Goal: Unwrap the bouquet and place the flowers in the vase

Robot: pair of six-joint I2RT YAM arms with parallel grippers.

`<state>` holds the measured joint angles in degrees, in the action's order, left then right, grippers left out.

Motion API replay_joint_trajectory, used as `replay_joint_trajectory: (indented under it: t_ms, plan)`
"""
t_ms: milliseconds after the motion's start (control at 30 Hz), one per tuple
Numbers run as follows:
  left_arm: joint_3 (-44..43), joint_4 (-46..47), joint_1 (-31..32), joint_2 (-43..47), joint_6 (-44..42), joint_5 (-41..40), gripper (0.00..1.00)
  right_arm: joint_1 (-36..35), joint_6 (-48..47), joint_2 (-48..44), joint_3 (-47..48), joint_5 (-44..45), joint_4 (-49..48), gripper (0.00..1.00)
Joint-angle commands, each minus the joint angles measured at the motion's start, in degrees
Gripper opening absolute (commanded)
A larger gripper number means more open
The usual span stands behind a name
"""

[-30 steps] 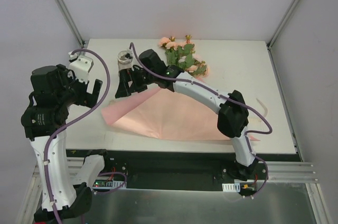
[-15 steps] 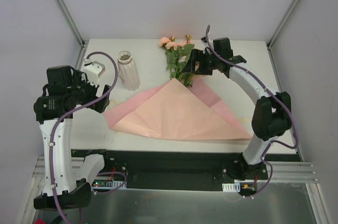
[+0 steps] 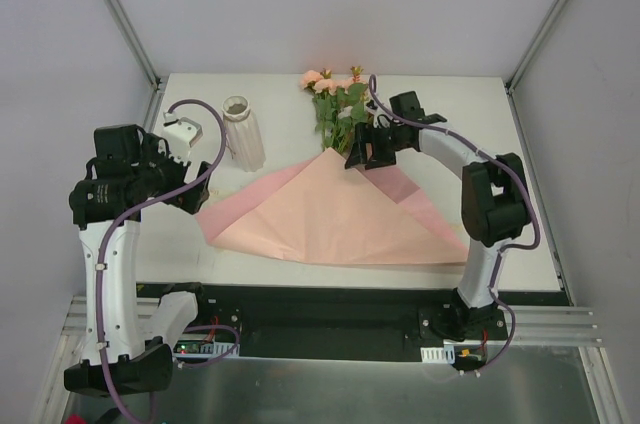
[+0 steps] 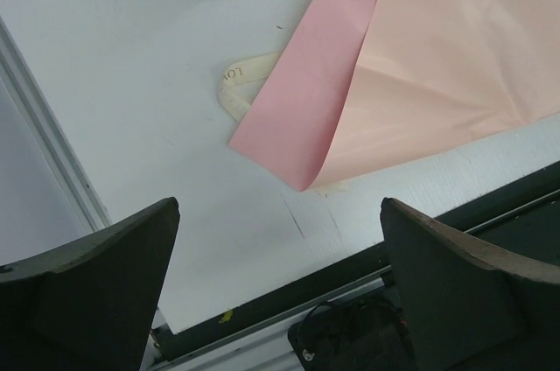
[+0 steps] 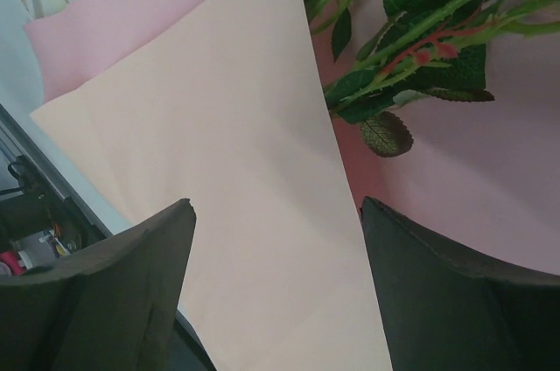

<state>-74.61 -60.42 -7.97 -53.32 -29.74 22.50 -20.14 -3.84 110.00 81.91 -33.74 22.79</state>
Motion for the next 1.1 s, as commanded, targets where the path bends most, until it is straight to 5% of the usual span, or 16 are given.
replay_joint_trajectory:
  t_ms: [0, 300, 500, 633, 1067]
  plan:
    - [0.5, 1.2, -0.1, -0.1, -1.2, 1.6, 0.99, 0.5, -2.8, 1.7, -1.7, -0.9, -1.1, 0.79]
    - [1.2, 1.8, -0.1, 0.4, -1.3, 0.6, 0.99, 0.6, -1.2, 1.7, -6.3, -3.3, -4.1, 0.70]
    - [1.3, 2.6, -0.2, 0.6, -1.2, 0.1, 0.99, 0.4, 0.8, -2.9, -8.8, -3.3, -6.3, 0.38]
    - [1.9, 2.9, -0.2, 0.5, -0.8, 0.5, 0.99, -0.3, 1.2, -7.2, -11.2, -2.6, -8.2, 0.04]
    - [4.8, 4.2, -0.1, -0.9, -1.4, -0.1, 0.99, -11.2, -3.7, -29.3, -19.7, 3.1, -9.8, 0.05]
